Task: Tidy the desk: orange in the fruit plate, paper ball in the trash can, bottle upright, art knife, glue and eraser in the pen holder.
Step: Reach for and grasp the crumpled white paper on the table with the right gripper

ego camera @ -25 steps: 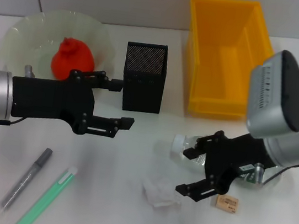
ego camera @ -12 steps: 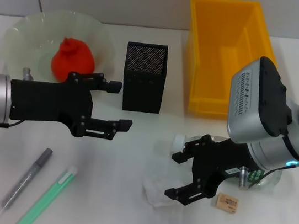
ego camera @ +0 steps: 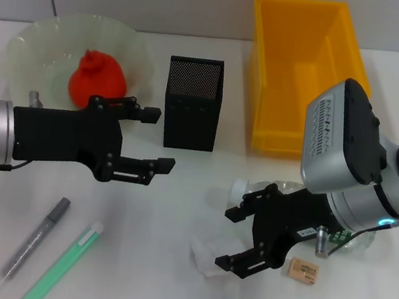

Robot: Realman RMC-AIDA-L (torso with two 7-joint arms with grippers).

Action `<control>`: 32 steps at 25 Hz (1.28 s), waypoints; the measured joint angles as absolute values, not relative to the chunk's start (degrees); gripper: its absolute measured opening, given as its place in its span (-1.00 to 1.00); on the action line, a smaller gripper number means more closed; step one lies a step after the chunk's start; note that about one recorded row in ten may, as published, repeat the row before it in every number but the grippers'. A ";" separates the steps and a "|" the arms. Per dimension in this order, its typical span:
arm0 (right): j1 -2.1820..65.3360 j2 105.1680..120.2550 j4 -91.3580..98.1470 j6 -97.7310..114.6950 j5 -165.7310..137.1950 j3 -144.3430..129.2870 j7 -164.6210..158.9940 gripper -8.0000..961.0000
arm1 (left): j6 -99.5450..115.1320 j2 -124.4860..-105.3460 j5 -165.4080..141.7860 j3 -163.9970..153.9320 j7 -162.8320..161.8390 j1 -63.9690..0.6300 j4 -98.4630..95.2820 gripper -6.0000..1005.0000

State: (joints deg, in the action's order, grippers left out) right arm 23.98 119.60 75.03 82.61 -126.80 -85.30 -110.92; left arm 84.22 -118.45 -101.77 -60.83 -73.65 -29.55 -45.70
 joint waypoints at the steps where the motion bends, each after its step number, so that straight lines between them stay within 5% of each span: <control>1: 23.91 119.57 75.00 82.61 -126.53 -85.31 -110.92 0.51 | 84.16 -118.48 -101.77 -60.91 -73.65 -29.60 -45.69 0.66; 32: 25.69 119.44 69.96 81.65 -124.45 -86.37 -112.65 0.47 | 82.60 -118.39 -102.04 -61.17 -73.58 -29.97 -45.81 0.66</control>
State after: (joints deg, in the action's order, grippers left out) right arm 25.69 119.44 69.96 81.65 -124.45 -86.37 -112.65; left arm 82.60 -118.39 -102.05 -61.17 -73.58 -29.97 -45.81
